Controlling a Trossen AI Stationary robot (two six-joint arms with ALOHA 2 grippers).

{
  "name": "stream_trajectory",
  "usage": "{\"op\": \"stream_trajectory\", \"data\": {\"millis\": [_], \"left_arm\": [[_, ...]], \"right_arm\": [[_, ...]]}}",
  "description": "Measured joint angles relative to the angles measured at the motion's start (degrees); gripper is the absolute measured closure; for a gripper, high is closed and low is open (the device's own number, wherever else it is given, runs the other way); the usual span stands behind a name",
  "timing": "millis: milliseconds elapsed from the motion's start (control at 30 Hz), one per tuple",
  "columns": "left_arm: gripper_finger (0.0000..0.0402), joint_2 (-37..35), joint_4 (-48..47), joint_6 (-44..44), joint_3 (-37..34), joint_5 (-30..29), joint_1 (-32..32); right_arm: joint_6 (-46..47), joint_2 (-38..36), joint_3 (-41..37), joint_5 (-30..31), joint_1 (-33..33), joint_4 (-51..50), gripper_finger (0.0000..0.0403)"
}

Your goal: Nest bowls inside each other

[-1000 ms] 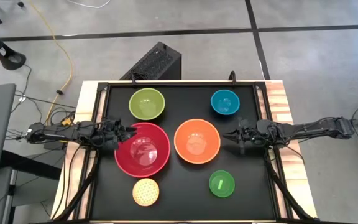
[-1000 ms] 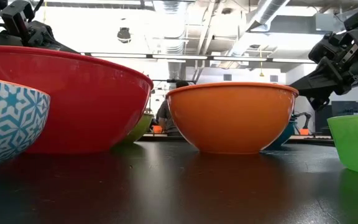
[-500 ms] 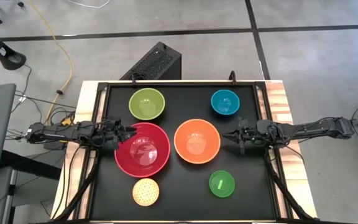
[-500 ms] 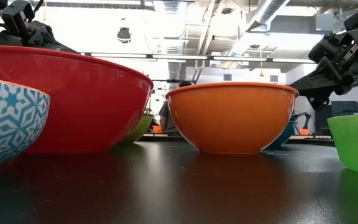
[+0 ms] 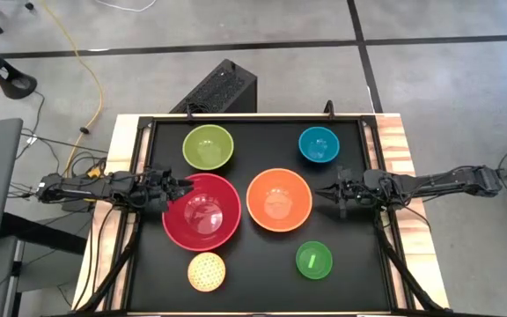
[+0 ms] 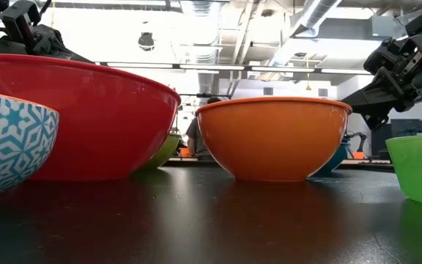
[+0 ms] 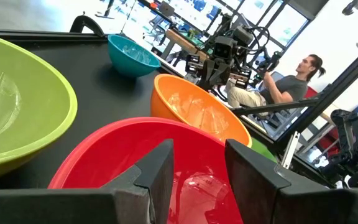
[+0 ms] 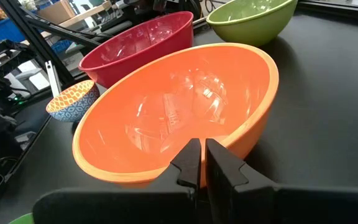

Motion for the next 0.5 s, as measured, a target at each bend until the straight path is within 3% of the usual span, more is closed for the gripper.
{"op": "stream_trajectory", "data": {"millis": [500], "left_arm": [[0.0269,0.0,0.5,1.1,0.0,-4.7,0.0]], "right_arm": [[0.0,0.0,0.0,0.0,0.0,0.0,0.0362]]}}
